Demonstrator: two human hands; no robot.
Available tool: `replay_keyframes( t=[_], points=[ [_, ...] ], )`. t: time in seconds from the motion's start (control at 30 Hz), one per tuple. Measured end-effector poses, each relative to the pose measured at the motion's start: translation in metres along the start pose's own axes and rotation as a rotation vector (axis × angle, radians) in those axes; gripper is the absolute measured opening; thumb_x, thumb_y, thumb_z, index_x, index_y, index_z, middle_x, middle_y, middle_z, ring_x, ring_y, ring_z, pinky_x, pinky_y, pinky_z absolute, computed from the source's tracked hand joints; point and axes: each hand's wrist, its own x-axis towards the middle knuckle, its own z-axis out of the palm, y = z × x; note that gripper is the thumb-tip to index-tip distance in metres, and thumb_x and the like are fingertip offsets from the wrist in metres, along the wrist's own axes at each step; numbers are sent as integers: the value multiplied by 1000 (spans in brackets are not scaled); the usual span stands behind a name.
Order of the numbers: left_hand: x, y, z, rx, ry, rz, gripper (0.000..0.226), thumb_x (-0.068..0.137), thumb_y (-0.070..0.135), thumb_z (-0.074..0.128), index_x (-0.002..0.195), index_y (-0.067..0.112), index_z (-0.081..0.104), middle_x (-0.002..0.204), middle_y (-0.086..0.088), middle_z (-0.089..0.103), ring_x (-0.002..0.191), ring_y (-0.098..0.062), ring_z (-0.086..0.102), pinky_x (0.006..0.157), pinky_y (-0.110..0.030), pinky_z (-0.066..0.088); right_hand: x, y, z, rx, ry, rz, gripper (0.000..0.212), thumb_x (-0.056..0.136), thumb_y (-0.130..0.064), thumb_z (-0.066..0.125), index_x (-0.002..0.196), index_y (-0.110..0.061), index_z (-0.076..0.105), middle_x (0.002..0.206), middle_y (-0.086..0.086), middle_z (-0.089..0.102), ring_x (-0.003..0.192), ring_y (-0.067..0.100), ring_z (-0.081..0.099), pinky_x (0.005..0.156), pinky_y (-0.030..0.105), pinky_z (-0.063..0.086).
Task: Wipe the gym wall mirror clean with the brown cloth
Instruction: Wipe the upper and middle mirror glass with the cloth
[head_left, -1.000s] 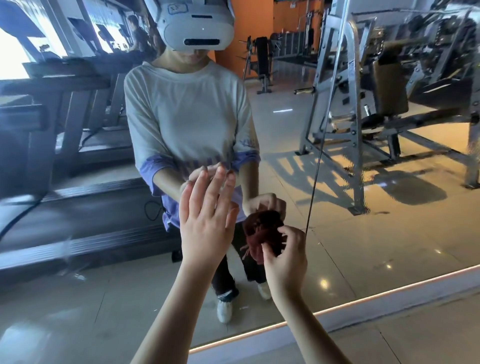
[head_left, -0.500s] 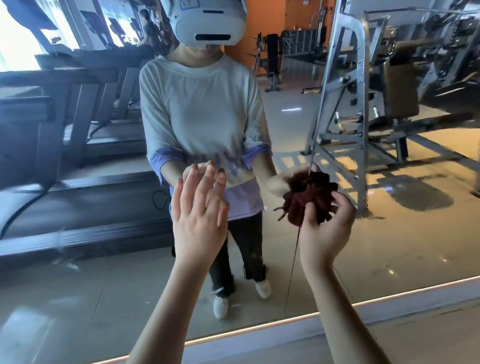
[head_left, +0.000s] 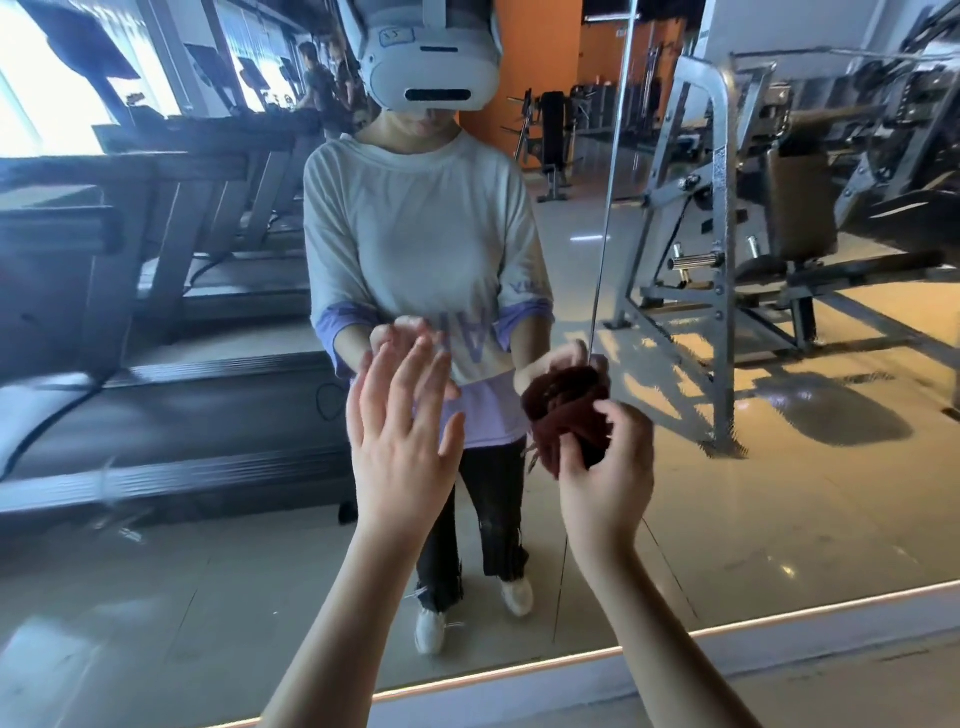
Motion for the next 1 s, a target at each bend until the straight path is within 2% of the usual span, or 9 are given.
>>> replay_keyframes(
  t=[0.07,0.17,0.33,0.43,0.53,0.67,0.83,0.9,1.0],
  points=[
    [8,11,3,-17,-13,46,66,81,15,74,141,12,46,147,-11,48,140,-34,36,109,-57,38,8,0,-4,-1,-34,-73,41,73,0,74,110,-5,60,111,15,63,101,35,60,78,48,55],
    [18,22,10,-33,-39,68,66,84,20,71,143,13,43,150,-6,39,141,-33,35,110,-56,35,48,-5,-12,28,89,-113,36,80,-14,62,114,-2,62,116,17,63,106,34,60,83,39,51],
    [18,29,17,6,-49,34,66,83,28,72,143,13,47,151,-4,37,140,-32,34,111,-56,34,58,-3,-11,-31,162,-238,38,80,3,69,117,-3,66,119,18,63,109,31,54,88,28,44],
    [21,33,16,5,-36,12,68,82,31,70,142,15,44,149,-3,36,139,-32,33,110,-55,33,60,3,-12,-94,132,-424,31,82,0,68,113,-3,70,115,19,65,105,29,54,85,30,46],
    [28,40,17,3,-5,29,66,84,31,70,142,14,43,149,-4,37,139,-32,34,109,-56,36,97,-6,-20,-63,207,-467,30,85,-2,67,115,-3,69,114,20,64,103,30,55,93,19,41],
    [33,44,25,0,-4,42,67,84,30,73,142,14,46,149,-3,39,140,-30,33,111,-54,35,122,-18,-22,41,324,-209,34,90,-12,64,123,-5,64,120,20,57,108,34,57,82,44,54],
    [29,42,32,49,25,55,67,83,25,80,141,12,50,150,-5,41,140,-33,36,112,-53,34,109,-12,-15,-104,195,-582,32,90,-13,69,121,-9,64,113,15,58,99,32,57,78,36,51],
    [28,41,32,54,39,55,65,82,23,80,140,11,54,149,-6,43,140,-33,36,113,-52,34,120,-5,-22,-123,257,-470,32,89,-14,69,121,-10,65,115,13,56,100,27,53,76,30,46],
    [27,41,33,44,44,55,63,82,21,80,139,10,56,149,-6,44,140,-33,36,114,-52,32,127,4,-32,-53,344,-102,33,91,-19,65,122,-7,64,122,20,55,111,18,46,79,31,43]
  ],
)
